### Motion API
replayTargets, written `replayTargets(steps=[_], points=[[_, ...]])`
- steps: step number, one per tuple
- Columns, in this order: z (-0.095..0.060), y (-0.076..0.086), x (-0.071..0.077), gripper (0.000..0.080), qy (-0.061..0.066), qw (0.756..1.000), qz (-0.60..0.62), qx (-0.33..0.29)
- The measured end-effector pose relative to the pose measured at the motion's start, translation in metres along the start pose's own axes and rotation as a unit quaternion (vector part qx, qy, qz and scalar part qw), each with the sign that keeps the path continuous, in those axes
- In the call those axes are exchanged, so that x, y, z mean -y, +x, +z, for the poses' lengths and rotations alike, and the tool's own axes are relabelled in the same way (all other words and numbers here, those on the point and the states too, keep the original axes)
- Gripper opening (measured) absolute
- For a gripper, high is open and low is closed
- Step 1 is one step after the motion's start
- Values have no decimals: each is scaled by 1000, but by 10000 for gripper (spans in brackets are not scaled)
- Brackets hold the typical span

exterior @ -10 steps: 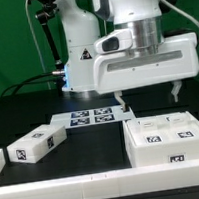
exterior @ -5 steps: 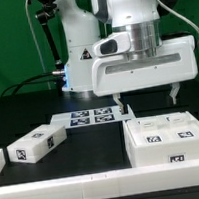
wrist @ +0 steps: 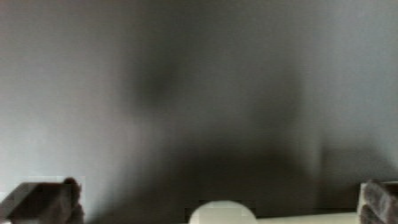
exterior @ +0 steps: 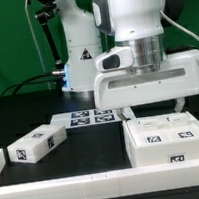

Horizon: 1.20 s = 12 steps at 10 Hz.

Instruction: Assemble cabinet

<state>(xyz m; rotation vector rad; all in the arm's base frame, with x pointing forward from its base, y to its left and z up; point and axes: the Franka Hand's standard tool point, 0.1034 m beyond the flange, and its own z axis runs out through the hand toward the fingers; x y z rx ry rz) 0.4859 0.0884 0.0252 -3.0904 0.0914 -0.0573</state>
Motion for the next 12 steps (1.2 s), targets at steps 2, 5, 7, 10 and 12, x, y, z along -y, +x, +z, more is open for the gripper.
replayTargets(steps=[2,5,7,10,12], points=[[0,-1,1,796,0,1000,0,1],[2,-1,0,796,1,1000,1,-1],[12,-2,-7,796,1,1000,7,-9],[18,5,-4,796,3,1000,6,-15],[19,8,-4,796,3,1000,-2,-17]])
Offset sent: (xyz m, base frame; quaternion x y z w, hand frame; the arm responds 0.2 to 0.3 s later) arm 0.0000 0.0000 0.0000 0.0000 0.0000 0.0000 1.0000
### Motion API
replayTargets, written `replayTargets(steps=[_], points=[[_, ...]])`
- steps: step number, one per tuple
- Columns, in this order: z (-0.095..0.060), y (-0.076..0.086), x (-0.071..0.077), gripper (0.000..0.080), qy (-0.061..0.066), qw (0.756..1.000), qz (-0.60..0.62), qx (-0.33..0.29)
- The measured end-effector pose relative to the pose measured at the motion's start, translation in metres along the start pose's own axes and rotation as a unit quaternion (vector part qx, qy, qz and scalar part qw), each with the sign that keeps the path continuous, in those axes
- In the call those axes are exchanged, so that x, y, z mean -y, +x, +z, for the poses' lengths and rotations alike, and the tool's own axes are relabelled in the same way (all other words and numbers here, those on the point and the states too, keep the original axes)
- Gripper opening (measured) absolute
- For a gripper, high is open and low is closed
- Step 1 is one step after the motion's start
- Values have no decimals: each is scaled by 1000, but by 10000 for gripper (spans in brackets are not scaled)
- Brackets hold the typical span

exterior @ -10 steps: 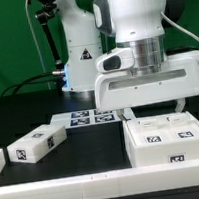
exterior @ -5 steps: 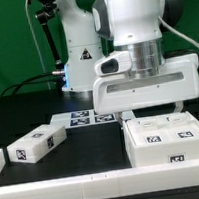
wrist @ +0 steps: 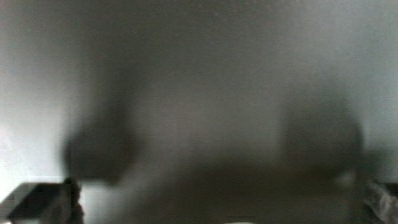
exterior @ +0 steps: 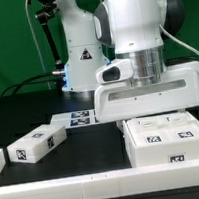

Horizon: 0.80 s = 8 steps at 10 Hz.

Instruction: Assemble cabinet

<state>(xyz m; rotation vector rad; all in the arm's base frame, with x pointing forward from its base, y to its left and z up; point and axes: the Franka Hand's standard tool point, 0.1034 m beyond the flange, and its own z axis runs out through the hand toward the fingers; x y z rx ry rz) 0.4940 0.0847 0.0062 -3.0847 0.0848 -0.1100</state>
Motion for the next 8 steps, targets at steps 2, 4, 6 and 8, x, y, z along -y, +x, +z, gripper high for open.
replayTargets(steps=[2,4,6,8], points=[[0,2,-6,796,-1,1000,-13,0],[1,1,-1,796,0,1000,-17,0],[1,3,0,796,1,1000,-18,-2],[2,9,-1,796,1,1000,-24,-7]])
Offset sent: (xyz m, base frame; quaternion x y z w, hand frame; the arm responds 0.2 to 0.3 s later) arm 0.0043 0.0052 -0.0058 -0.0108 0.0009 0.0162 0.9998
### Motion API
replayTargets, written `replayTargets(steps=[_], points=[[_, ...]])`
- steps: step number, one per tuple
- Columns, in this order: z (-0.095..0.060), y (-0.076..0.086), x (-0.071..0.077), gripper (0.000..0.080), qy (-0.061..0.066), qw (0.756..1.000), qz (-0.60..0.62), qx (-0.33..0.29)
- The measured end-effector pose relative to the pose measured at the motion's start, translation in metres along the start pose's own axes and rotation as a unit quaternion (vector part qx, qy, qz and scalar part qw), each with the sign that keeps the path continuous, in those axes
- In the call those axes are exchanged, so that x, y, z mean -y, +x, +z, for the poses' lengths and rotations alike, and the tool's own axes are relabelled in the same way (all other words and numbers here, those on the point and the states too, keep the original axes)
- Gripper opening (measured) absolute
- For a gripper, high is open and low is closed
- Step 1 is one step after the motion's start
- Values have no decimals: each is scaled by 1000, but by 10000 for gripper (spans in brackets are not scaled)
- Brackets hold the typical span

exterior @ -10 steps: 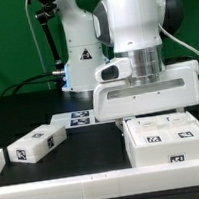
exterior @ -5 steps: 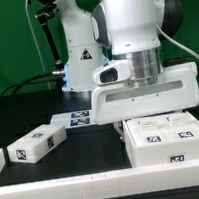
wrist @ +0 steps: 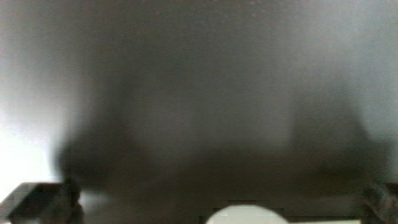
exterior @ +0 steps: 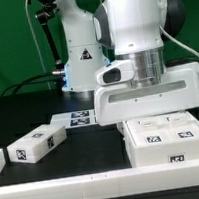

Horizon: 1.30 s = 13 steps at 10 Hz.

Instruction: Assemble cabinet

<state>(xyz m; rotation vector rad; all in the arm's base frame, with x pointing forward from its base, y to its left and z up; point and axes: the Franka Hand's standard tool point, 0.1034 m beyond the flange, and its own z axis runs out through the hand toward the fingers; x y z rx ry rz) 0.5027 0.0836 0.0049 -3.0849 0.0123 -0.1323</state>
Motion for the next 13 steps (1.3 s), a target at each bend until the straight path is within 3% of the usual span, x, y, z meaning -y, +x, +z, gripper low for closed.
replayTargets(steps=[3,5,6,7,8,9,10,13], points=[[1,-1,2,796,0,1000,-3,1],[1,-1,2,546,0,1000,-9,1],[1,-1,2,546,0,1000,-10,1],[1,-1,2,341,0,1000,-10,1],[1,-2,2,341,0,1000,-10,1],[1,-2,2,157,0,1000,-10,2],[1,-2,3,52,0,1000,-11,2],[1,-2,3,4,0,1000,-12,2]])
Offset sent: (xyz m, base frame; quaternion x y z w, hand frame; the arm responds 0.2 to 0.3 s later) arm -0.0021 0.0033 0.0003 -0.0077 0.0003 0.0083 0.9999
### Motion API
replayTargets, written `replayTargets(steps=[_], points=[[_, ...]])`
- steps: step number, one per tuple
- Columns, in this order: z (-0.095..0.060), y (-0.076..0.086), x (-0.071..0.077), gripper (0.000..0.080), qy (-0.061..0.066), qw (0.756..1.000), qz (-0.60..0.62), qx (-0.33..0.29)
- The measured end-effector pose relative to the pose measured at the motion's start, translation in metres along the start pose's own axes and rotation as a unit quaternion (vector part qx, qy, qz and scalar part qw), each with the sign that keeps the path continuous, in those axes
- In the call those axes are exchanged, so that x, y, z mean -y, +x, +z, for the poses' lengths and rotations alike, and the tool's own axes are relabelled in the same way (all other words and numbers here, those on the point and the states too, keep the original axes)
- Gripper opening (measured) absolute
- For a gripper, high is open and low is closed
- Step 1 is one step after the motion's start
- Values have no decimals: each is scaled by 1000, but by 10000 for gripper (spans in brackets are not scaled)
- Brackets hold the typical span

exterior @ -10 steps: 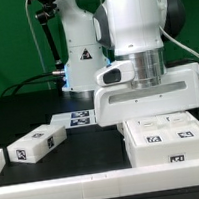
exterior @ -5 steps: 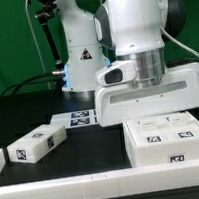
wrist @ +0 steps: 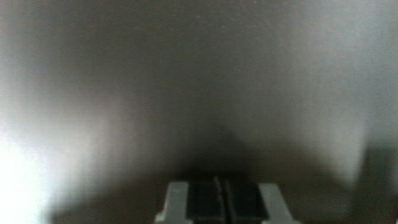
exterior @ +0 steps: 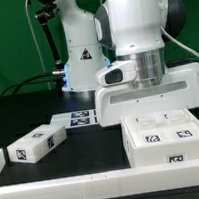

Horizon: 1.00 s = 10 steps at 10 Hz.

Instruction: Assemble cabinet

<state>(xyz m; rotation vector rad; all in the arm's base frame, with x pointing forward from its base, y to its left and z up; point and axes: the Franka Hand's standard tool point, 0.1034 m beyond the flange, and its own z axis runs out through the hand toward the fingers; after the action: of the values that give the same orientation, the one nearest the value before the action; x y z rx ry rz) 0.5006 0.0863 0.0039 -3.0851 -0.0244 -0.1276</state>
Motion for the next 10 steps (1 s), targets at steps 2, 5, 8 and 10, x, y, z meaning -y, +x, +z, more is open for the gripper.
replayTargets(steps=[2,5,8,10], points=[[0,0,0,2,0,1000,-1,0],[-25,4,0,2,-2,1000,-8,15],[-49,12,-6,2,-4,999,-17,48],[-50,10,-6,2,-4,998,-19,59]])
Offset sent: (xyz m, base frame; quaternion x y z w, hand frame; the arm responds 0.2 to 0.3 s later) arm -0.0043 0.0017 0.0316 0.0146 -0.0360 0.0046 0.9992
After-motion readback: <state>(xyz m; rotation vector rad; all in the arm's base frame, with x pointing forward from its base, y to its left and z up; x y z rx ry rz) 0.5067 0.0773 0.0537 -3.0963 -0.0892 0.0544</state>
